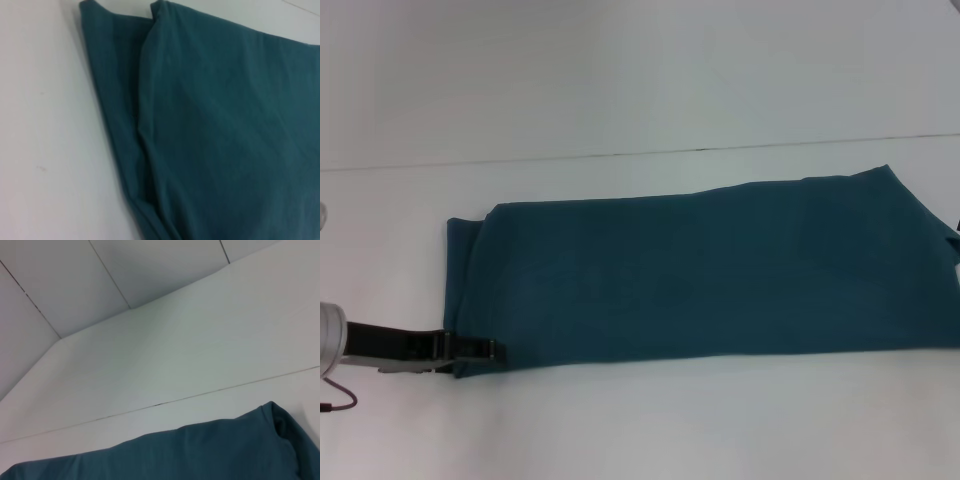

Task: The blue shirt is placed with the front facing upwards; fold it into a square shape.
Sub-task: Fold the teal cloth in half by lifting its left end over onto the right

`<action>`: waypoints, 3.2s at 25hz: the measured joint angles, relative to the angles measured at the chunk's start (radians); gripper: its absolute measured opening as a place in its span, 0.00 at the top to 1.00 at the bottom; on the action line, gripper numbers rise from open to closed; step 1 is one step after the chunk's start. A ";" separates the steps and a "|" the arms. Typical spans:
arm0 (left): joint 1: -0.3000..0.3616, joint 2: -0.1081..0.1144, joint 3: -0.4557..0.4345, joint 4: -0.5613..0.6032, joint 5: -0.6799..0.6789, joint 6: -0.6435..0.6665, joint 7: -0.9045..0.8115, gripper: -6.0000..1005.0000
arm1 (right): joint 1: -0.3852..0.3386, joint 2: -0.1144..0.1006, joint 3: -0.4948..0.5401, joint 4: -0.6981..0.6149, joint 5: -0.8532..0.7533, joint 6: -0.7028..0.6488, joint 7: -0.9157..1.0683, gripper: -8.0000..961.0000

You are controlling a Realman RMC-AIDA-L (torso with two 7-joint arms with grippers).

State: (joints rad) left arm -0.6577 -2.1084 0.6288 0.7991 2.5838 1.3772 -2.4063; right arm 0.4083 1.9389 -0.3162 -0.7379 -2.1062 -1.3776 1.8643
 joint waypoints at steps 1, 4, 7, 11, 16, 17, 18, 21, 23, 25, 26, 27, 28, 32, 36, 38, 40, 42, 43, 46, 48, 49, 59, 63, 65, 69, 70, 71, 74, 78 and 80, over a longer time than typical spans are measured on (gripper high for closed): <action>-0.002 -0.001 0.001 0.000 -0.001 0.000 0.000 0.11 | 0.000 0.000 0.002 0.000 0.000 -0.001 -0.001 0.06; -0.009 -0.002 0.001 0.001 -0.001 -0.001 0.000 0.11 | 0.000 0.000 0.003 0.000 0.000 -0.003 -0.002 0.06; -0.017 -0.002 0.001 0.005 -0.008 -0.001 -0.001 0.11 | 0.000 0.000 0.003 0.000 0.000 -0.004 -0.002 0.06; -0.025 -0.003 0.001 0.002 -0.012 0.004 0.000 0.11 | -0.001 0.000 0.003 0.000 0.000 -0.004 -0.001 0.06; -0.021 -0.001 0.001 0.006 -0.011 0.005 -0.001 0.11 | -0.002 0.001 0.003 0.000 0.000 -0.005 -0.002 0.07; -0.018 0.000 0.000 0.007 -0.011 0.005 -0.001 0.11 | -0.002 0.001 0.003 0.000 0.000 -0.005 -0.002 0.07; -0.016 0.002 -0.001 0.009 -0.009 0.005 -0.001 0.11 | -0.002 0.001 0.003 0.000 0.000 -0.005 -0.003 0.07; -0.012 0.008 -0.005 0.012 -0.002 0.006 -0.002 0.11 | -0.002 0.002 0.003 0.000 0.000 -0.004 -0.005 0.07; -0.010 0.011 -0.006 0.014 0.003 0.008 -0.008 0.11 | -0.002 0.002 0.004 0.000 0.000 -0.003 -0.006 0.07; -0.008 0.012 -0.004 0.018 0.013 0.009 -0.016 0.11 | -0.002 0.001 0.005 0.000 0.000 -0.003 -0.006 0.07; -0.008 0.013 -0.002 0.019 0.019 0.009 -0.021 0.11 | -0.002 0.001 0.006 0.000 0.000 -0.002 -0.006 0.07; -0.007 0.013 -0.001 0.019 0.024 0.009 -0.024 0.11 | -0.002 0.001 0.006 0.000 0.000 -0.002 -0.006 0.07; -0.007 0.012 0.000 0.020 0.032 0.010 -0.028 0.11 | -0.002 0.000 0.007 0.000 0.000 -0.002 -0.006 0.08; -0.007 0.010 0.001 0.021 0.054 0.010 -0.040 0.11 | -0.002 0.000 0.008 0.000 0.000 0.000 -0.006 0.08; -0.012 0.008 0.012 0.017 0.055 0.009 -0.043 0.11 | -0.002 -0.003 0.015 0.000 0.000 -0.001 -0.005 0.08; -0.015 0.006 0.027 0.015 0.055 0.005 -0.046 0.11 | -0.002 -0.004 0.019 0.000 0.000 -0.003 -0.005 0.08; -0.019 0.004 0.038 0.014 0.055 0.002 -0.048 0.11 | -0.002 -0.005 0.019 0.000 0.000 -0.003 -0.004 0.08; -0.025 0.000 0.043 0.012 0.055 0.000 -0.049 0.11 | -0.002 -0.005 0.019 0.000 0.000 -0.004 -0.003 0.08; -0.030 -0.001 0.045 0.009 0.054 0.000 -0.049 0.11 | -0.002 -0.005 0.019 0.000 0.000 -0.004 -0.003 0.09; -0.045 -0.002 0.052 0.000 0.049 -0.007 -0.049 0.11 | -0.002 -0.005 0.019 0.000 0.000 -0.004 -0.002 0.09; -0.055 -0.004 0.058 -0.008 0.048 -0.015 -0.049 0.11 | -0.002 -0.005 0.019 0.000 0.000 -0.004 -0.002 0.09; -0.060 -0.004 0.062 -0.013 0.047 -0.019 -0.050 0.11 | -0.002 -0.005 0.019 0.000 0.000 -0.004 -0.003 0.09; -0.104 -0.024 0.069 -0.022 0.036 -0.040 -0.043 0.11 | -0.002 -0.006 0.019 0.000 0.000 -0.005 -0.006 0.10; -0.113 -0.031 0.069 -0.016 0.036 -0.040 -0.040 0.11 | -0.002 -0.006 0.019 0.000 0.000 -0.002 -0.007 0.10; -0.114 -0.028 0.069 -0.016 0.036 -0.042 -0.039 0.11 | -0.002 -0.006 0.019 0.000 0.000 -0.001 -0.007 0.10; -0.104 -0.021 0.069 -0.015 0.037 -0.057 -0.039 0.11 | -0.002 -0.006 0.019 0.000 0.000 0.002 -0.008 0.10; -0.101 -0.020 0.069 -0.015 0.039 -0.063 -0.039 0.11 | -0.002 -0.006 0.019 0.000 0.000 0.003 -0.008 0.10; -0.099 -0.019 0.069 -0.015 0.043 -0.070 -0.040 0.11 | -0.002 -0.006 0.019 0.000 0.000 0.003 -0.008 0.10; -0.096 -0.019 0.069 -0.015 0.048 -0.083 -0.041 0.11 | -0.001 -0.005 0.019 0.000 0.000 0.003 -0.008 0.11; -0.095 -0.017 0.072 -0.015 0.061 -0.100 -0.046 0.11 | 0.000 -0.005 0.019 0.000 0.000 0.003 -0.008 0.11; -0.095 -0.017 0.083 -0.015 0.067 -0.104 -0.049 0.11 | 0.000 -0.005 0.021 0.000 0.000 0.003 -0.008 0.11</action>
State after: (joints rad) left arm -0.7531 -2.1251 0.7122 0.7839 2.6512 1.2732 -2.4548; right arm 0.4078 1.9343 -0.2956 -0.7379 -2.1062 -1.3747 1.8560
